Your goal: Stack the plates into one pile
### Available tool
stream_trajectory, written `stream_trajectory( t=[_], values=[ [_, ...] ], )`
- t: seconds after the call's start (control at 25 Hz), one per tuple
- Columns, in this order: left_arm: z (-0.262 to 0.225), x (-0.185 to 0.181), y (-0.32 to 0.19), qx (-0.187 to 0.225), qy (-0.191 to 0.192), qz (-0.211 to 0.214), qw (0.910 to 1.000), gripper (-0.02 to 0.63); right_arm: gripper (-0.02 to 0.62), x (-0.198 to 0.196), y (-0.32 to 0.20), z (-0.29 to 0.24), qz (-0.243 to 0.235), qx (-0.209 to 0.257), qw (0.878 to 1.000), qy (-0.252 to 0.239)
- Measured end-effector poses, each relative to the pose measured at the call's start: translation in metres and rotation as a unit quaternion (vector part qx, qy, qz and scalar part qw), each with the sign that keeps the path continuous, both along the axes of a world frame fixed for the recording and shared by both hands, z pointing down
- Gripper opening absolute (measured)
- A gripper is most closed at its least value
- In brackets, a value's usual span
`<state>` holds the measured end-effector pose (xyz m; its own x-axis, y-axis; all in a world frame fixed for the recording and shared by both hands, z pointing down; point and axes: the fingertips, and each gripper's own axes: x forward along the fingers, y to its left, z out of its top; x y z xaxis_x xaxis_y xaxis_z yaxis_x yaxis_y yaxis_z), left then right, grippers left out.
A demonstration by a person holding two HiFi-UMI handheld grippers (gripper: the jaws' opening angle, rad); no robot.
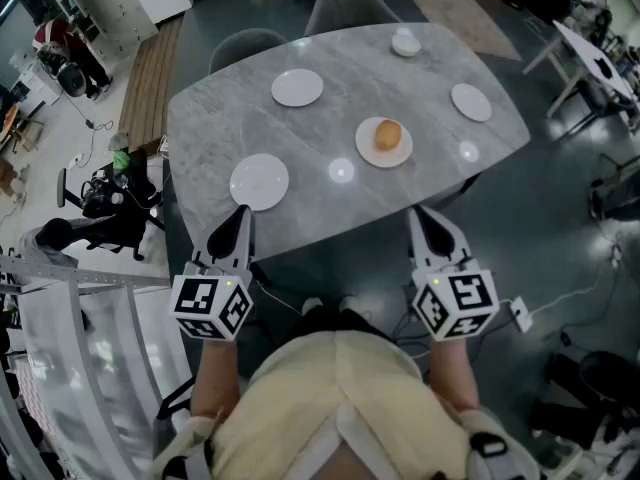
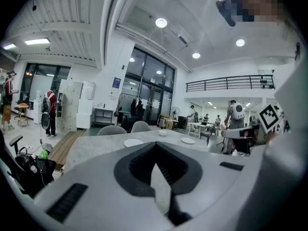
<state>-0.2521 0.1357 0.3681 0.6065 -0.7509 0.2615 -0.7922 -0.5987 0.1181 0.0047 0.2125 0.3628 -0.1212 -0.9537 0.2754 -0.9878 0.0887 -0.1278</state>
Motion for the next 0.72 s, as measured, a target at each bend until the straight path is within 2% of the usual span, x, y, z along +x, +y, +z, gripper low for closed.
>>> stream_trajectory(
  t=[0.2, 0.28, 0.4, 0.56, 0.72],
  values=[
    [0.007, 0.011, 0.001, -0.033, 0.054, 0.018, 0.9979, 0.002, 0.005, -0.003, -0.002, -0.001, -0.015, 0.008, 1.0, -0.026],
    [0.008, 0.013, 0.001, -0.035, 0.062, 0.018, 0.9973, 0.002, 0.005, -0.006, -0.004, 0.002, -0.027, 0.006, 0.999, -0.042],
    [0.01, 0.012, 0.001, -0.027, 0.044, 0.004, 0.9987, 0.003, 0.005, -0.013, -0.008, 0.005, -0.053, 0.008, 0.997, -0.053],
    [0.023, 0.006, -0.003, -0.019, -0.001, -0.032, 0.9993, 0.003, 0.006, -0.021, -0.015, 0.012, -0.088, 0.006, 0.995, -0.054],
    [0.037, 0.001, 0.001, -0.031, -0.009, -0.059, 0.9977, 0.003, 0.006, -0.026, -0.021, 0.021, -0.118, -0.002, 0.991, -0.063]
  ],
)
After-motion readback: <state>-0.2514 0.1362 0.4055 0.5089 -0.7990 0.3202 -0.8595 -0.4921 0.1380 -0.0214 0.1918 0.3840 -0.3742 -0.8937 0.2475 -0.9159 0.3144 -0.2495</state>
